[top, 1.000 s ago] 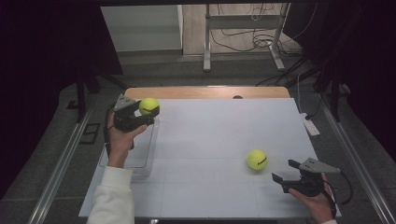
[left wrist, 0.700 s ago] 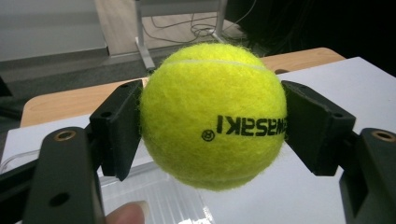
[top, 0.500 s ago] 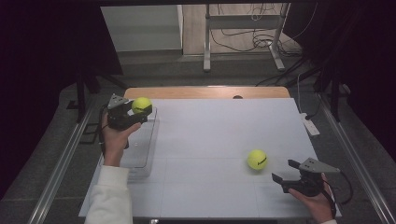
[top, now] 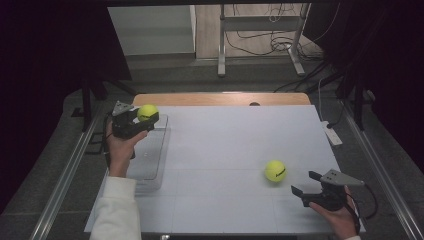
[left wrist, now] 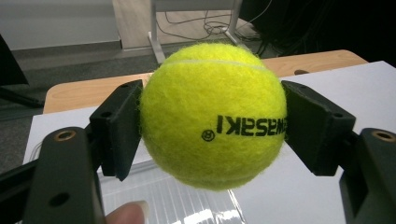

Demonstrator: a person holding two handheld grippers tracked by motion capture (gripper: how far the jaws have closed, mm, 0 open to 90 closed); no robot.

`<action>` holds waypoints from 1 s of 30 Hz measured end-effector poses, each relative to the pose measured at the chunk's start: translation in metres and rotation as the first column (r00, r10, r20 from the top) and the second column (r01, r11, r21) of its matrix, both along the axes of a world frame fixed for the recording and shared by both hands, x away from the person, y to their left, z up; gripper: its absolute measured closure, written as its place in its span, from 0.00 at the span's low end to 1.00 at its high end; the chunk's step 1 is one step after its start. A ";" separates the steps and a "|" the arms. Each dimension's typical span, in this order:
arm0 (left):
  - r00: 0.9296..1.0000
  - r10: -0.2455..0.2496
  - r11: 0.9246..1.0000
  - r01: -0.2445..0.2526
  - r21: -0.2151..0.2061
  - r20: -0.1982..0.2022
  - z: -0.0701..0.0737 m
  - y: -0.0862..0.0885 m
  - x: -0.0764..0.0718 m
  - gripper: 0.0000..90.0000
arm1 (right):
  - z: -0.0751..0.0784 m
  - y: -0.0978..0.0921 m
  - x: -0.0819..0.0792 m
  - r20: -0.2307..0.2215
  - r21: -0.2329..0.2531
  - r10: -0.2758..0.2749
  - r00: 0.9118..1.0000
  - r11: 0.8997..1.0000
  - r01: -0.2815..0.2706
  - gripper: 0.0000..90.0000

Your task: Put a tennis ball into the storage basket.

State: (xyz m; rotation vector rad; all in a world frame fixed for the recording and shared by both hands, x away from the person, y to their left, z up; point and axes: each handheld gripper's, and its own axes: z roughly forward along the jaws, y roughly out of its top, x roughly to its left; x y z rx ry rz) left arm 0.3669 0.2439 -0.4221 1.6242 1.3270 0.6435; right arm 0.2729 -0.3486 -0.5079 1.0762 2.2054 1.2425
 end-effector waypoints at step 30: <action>0.996 0.082 0.997 -0.081 0.010 -0.039 -0.012 0.023 0.006 0.30 | -0.002 -0.002 -0.001 -0.004 0.000 -0.004 1.000 1.000 0.004 0.12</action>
